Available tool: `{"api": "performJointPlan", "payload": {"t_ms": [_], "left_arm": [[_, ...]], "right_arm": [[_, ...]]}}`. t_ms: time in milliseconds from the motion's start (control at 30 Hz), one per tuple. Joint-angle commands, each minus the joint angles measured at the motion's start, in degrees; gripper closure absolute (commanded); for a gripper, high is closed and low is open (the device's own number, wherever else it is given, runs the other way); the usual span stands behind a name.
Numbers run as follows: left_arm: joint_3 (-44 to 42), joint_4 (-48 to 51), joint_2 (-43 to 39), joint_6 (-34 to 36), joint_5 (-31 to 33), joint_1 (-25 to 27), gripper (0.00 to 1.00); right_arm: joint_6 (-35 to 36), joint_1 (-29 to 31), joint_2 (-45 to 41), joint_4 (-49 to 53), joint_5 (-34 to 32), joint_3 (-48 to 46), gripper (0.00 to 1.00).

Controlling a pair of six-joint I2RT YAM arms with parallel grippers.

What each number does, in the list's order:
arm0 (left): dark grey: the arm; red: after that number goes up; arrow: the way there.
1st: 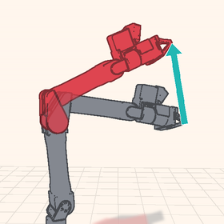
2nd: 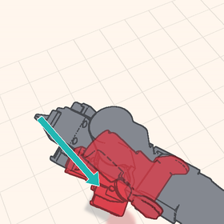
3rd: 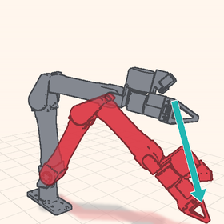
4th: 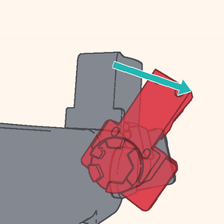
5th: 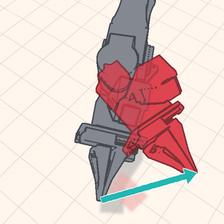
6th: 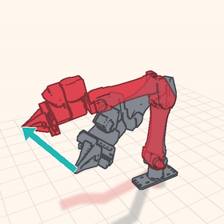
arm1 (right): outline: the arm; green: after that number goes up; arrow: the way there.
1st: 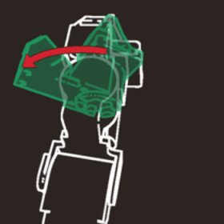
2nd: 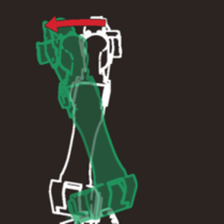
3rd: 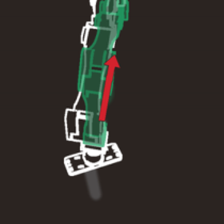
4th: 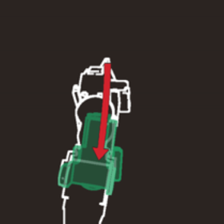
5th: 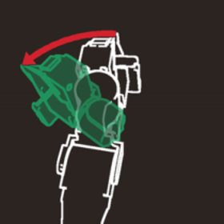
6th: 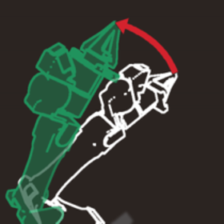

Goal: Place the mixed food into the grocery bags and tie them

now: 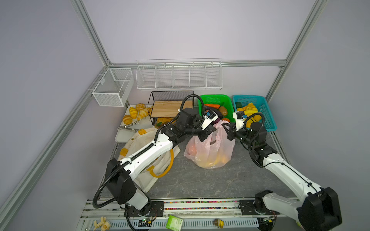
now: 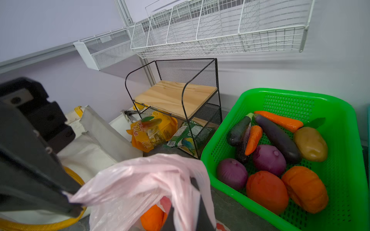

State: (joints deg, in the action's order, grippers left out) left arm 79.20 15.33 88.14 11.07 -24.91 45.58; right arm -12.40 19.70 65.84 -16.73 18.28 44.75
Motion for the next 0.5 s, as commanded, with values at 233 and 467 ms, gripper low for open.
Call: {"api": "performJointPlan", "payload": {"t_ms": [233, 467], "left_arm": [[-0.64, -8.81, 7.05, -7.50, -0.72, 1.22, 1.00], [0.92, -9.44, 10.50, -5.56, 4.45, 2.52, 1.00]], "right_arm": [[-6.24, -0.45, 3.16, 1.08, -3.55, 3.58, 0.93], [-5.27, -0.54, 4.05, -0.46, 0.04, 3.18, 0.91]]}}
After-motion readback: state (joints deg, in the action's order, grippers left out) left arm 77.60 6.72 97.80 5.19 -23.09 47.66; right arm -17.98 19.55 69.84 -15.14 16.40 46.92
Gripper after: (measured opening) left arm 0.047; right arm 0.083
